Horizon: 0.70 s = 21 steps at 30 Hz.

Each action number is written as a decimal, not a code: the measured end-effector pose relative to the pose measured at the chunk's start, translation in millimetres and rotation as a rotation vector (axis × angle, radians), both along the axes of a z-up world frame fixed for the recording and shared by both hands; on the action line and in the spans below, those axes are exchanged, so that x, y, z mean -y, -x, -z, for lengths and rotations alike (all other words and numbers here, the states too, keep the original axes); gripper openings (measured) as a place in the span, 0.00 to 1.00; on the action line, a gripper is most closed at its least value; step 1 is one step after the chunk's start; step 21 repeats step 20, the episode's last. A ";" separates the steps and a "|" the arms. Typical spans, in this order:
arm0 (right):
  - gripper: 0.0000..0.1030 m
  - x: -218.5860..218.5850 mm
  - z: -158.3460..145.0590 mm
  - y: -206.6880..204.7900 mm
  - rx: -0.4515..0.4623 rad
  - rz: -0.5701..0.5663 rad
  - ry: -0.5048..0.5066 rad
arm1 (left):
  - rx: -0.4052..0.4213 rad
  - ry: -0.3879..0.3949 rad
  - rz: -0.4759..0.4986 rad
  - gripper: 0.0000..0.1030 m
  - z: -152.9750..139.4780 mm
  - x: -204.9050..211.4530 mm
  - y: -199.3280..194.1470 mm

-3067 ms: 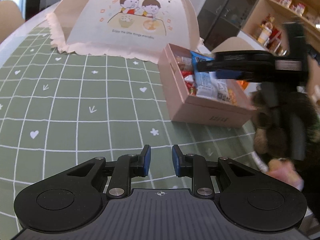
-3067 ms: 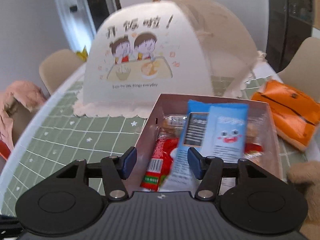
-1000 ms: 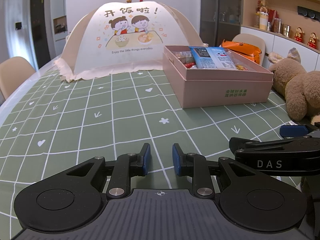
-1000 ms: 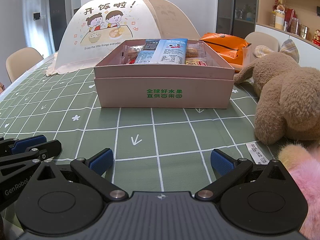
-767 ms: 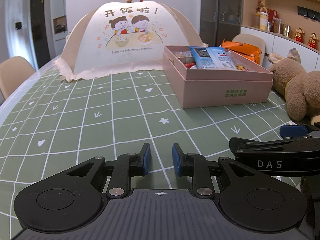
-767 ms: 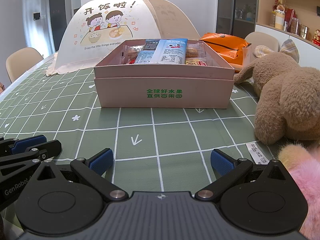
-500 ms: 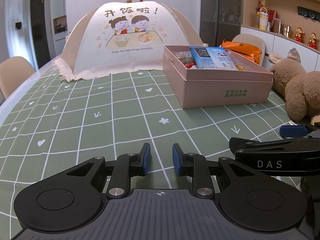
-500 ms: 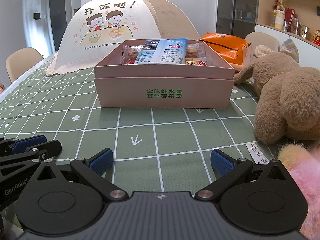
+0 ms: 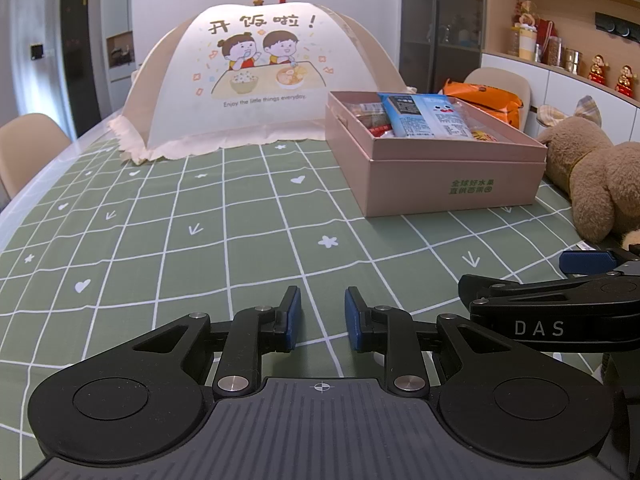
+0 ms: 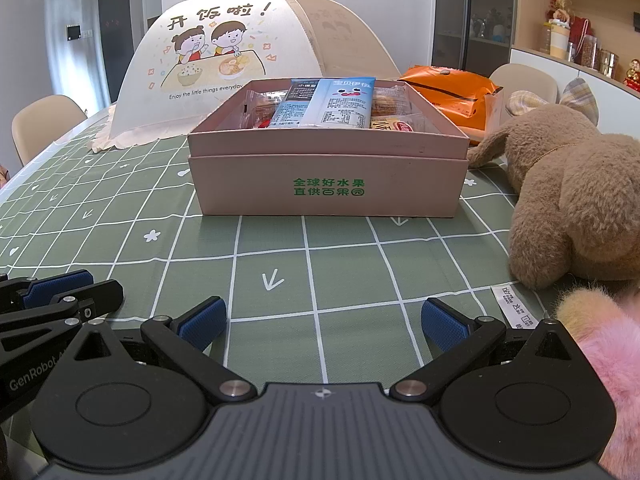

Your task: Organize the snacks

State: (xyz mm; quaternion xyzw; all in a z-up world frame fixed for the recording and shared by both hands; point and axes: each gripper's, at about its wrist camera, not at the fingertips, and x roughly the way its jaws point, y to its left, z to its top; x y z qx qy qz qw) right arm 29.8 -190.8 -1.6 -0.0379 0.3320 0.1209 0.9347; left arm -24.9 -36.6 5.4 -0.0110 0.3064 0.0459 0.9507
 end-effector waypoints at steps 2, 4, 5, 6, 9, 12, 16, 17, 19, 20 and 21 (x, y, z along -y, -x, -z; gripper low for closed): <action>1.00 0.0 0.0 0.0 0.000 0.000 0.000 | 0.000 0.000 0.000 0.27 0.0 0.1 0.0; 1.00 0.0 -0.1 0.1 0.000 0.000 0.000 | 0.000 -0.001 0.000 0.27 -0.1 0.2 0.1; 1.00 0.0 -0.1 0.1 0.000 0.000 0.000 | 0.000 0.000 0.000 0.27 -0.1 0.2 0.1; 1.00 0.0 -0.1 0.1 0.000 0.000 0.000 | 0.000 0.000 0.000 0.27 -0.1 0.2 0.1; 1.00 -0.1 -0.1 0.1 0.000 0.000 0.000 | 0.000 -0.001 -0.001 0.27 -0.2 0.3 0.2; 1.00 0.0 -0.1 0.1 0.000 0.000 0.000 | 0.000 0.000 0.000 0.27 -0.2 0.3 0.2; 1.00 -0.1 -0.1 0.0 0.000 0.000 0.000 | 0.000 -0.001 -0.001 0.27 -0.2 0.6 0.2; 1.00 -0.1 -0.1 0.0 0.000 0.000 0.000 | 0.000 -0.001 0.001 0.27 -0.2 0.5 0.2; 1.00 0.0 -0.1 0.0 0.000 0.000 0.000 | 0.000 0.002 0.003 0.27 -0.2 0.7 -0.1; 1.00 -0.1 -0.1 0.0 0.000 0.000 0.000 | 0.000 -0.003 0.003 0.27 -0.3 1.3 -0.4; 1.00 -0.1 -0.1 0.0 0.000 0.000 0.000 | 0.000 -0.003 0.003 0.27 -0.3 1.3 -0.4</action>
